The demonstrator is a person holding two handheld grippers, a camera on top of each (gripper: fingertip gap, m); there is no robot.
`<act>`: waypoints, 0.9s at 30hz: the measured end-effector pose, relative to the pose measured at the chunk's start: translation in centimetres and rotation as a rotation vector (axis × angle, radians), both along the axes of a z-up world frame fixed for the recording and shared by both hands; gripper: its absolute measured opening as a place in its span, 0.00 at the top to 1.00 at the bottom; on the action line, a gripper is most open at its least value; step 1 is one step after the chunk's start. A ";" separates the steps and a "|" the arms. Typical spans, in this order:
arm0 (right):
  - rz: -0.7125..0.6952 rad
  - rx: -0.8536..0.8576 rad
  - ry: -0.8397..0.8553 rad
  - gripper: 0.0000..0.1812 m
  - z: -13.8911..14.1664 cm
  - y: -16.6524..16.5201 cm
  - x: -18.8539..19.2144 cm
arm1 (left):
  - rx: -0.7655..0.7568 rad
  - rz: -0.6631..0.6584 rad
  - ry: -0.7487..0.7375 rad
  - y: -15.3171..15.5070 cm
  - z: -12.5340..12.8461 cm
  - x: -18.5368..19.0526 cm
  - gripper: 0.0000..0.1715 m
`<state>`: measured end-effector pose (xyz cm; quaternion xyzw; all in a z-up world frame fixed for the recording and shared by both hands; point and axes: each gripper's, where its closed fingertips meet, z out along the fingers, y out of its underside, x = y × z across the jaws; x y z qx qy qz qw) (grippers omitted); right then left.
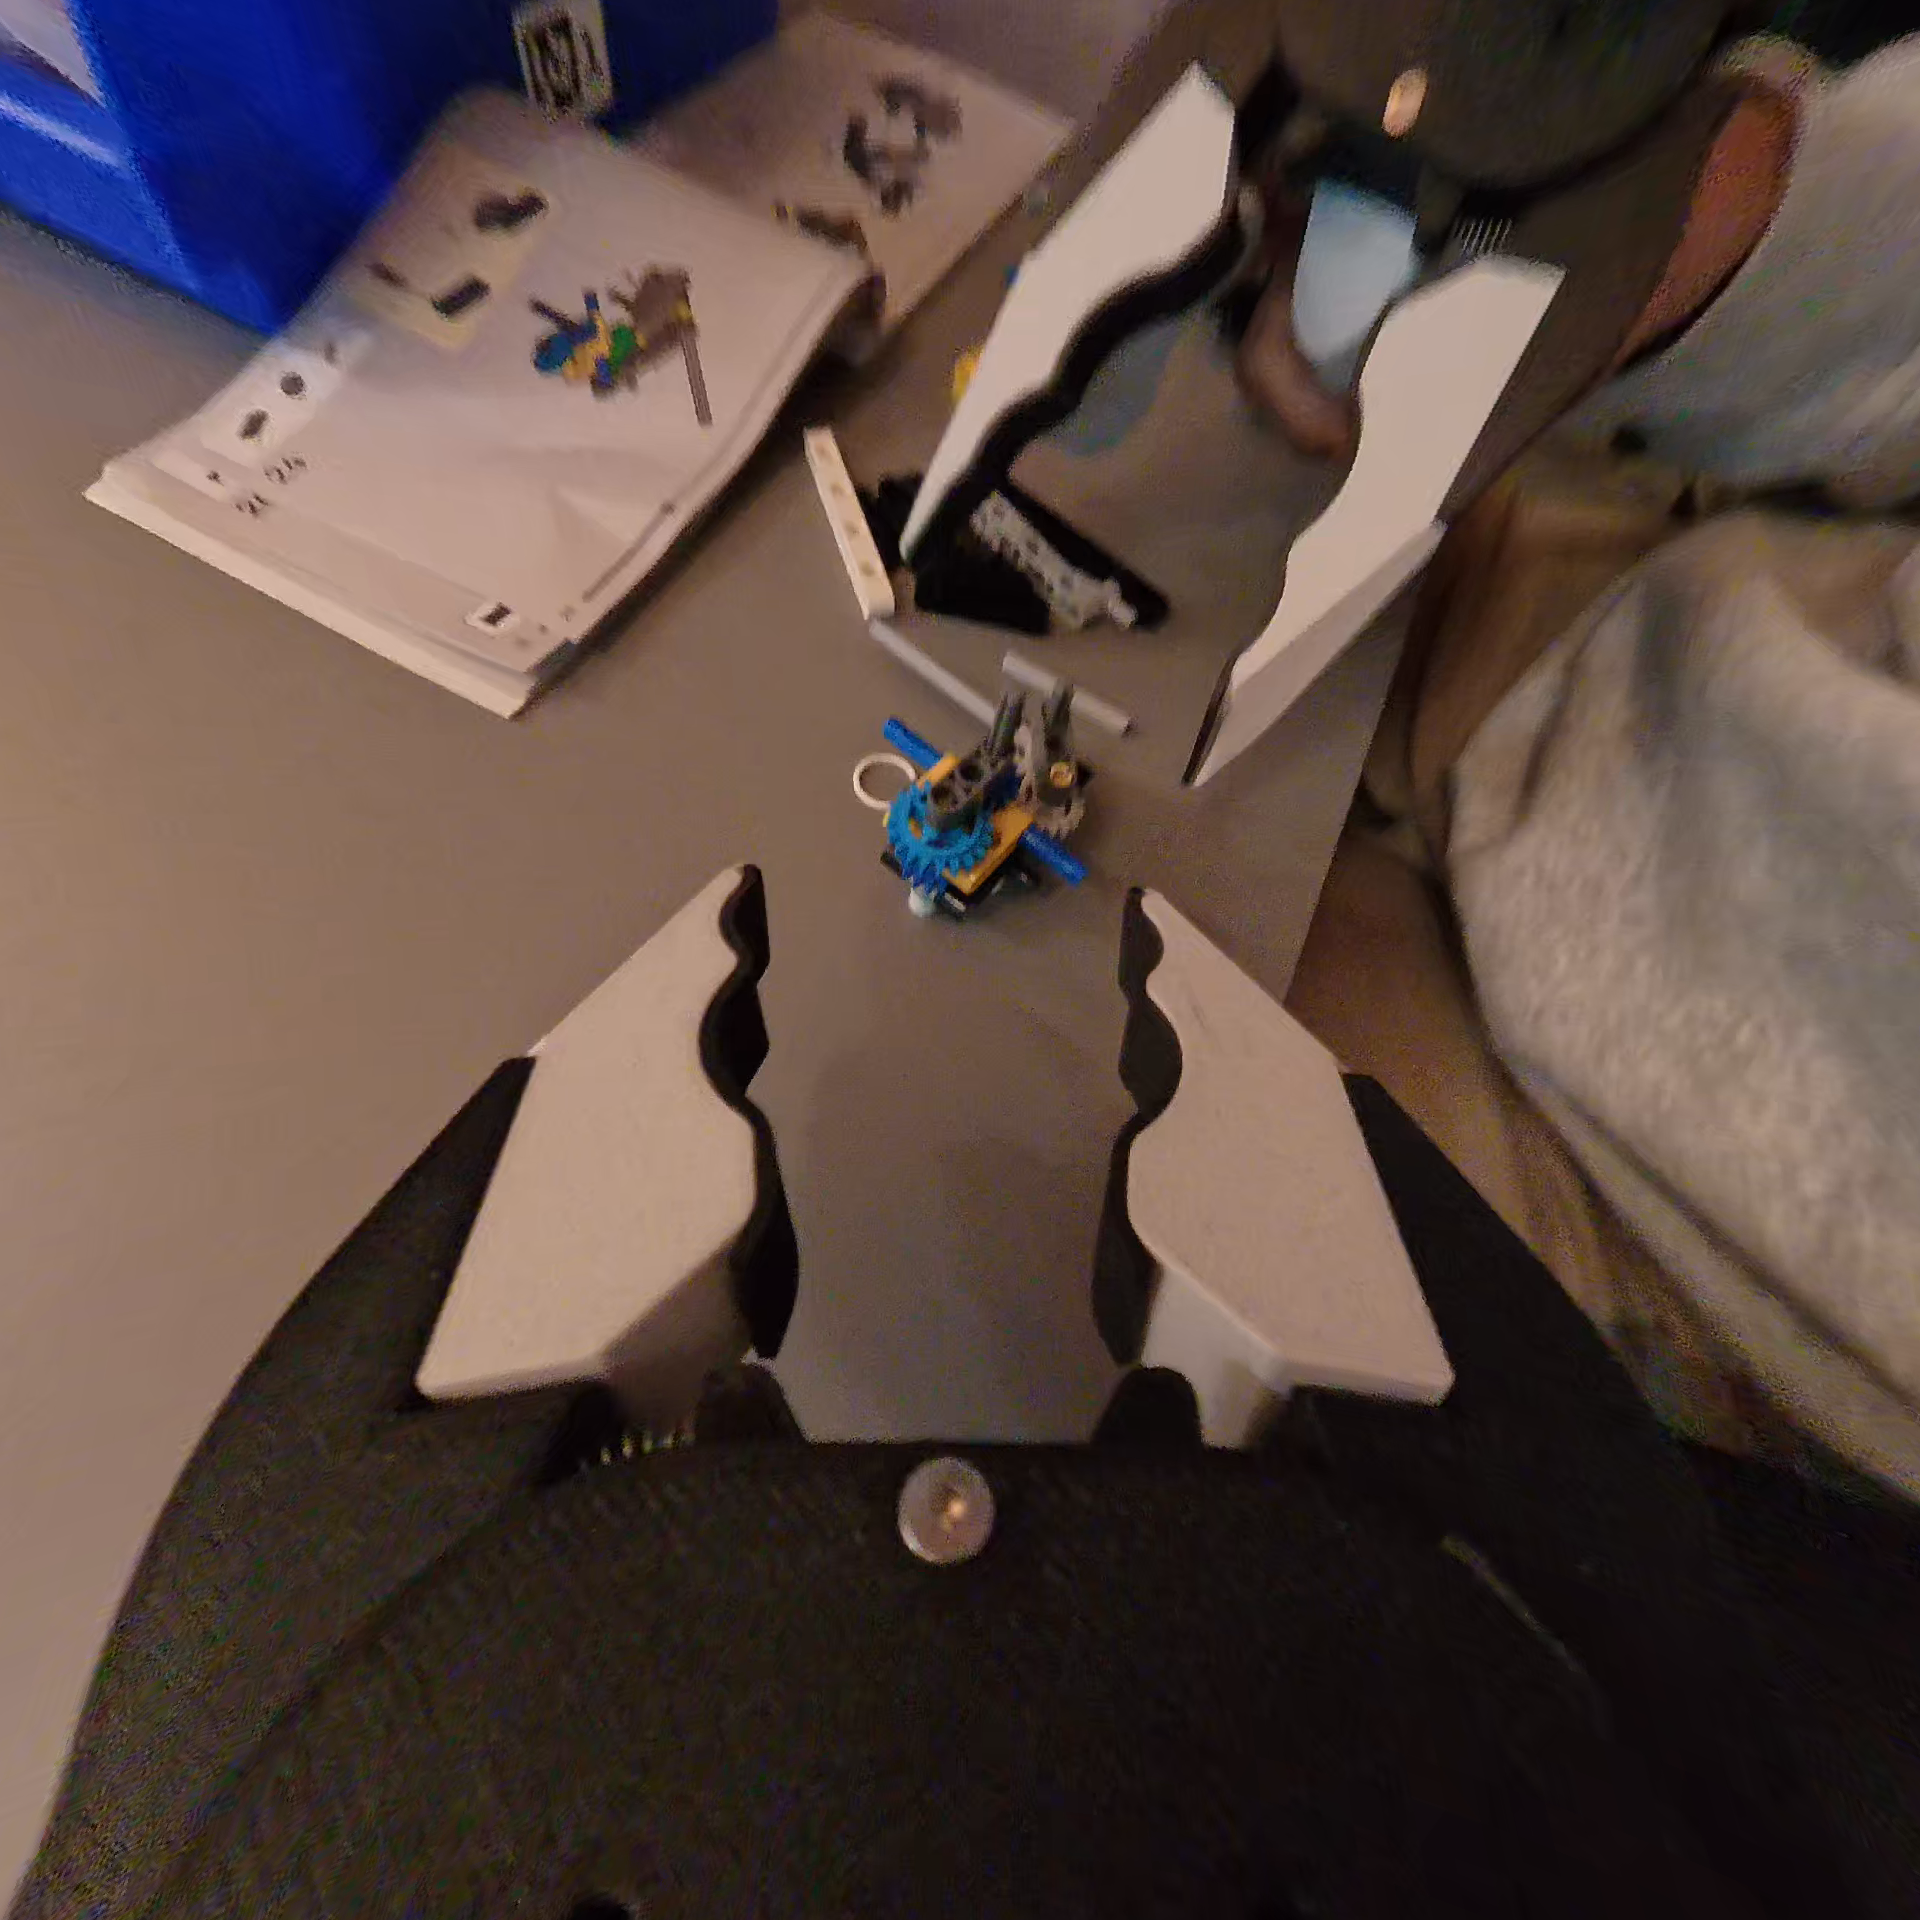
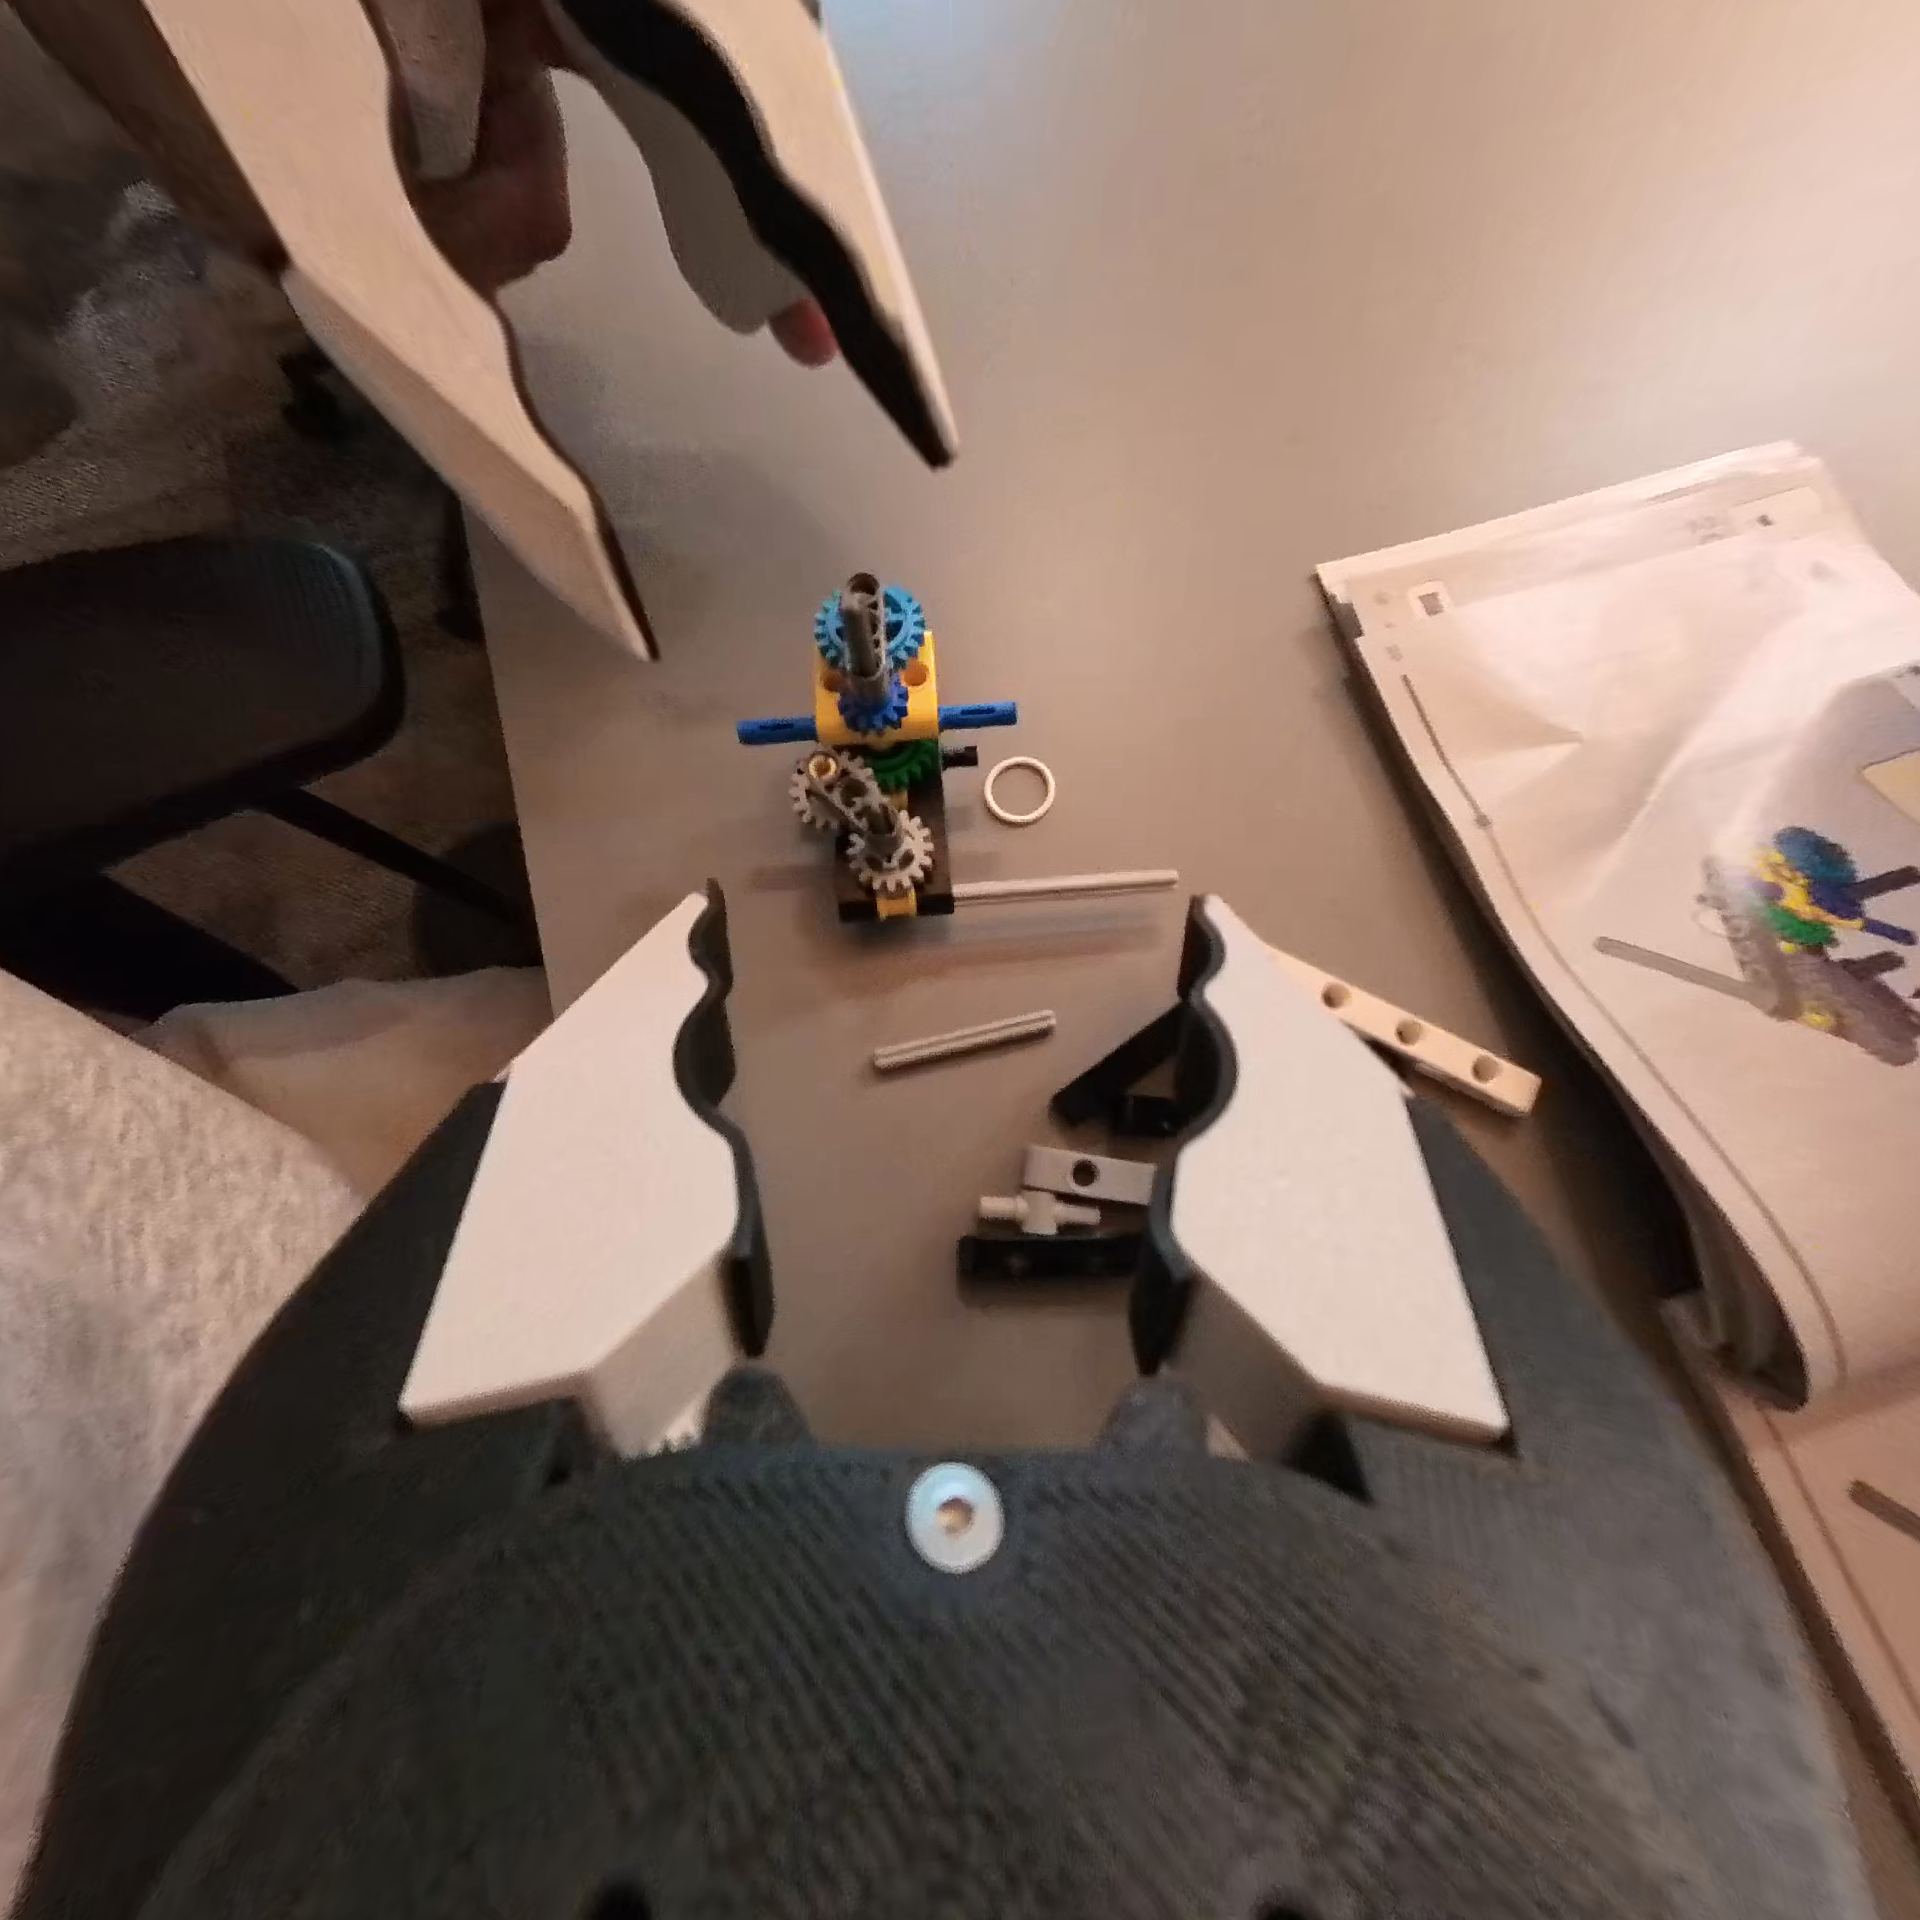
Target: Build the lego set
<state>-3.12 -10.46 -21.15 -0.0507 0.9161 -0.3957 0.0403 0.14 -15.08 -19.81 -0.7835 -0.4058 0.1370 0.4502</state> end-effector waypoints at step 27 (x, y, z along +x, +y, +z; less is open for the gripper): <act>0.130 0.151 0.081 0.62 -2.0 -0.1 -0.6 | -0.228 -0.212 0.015 1.3 -3.7 -1.5 0.83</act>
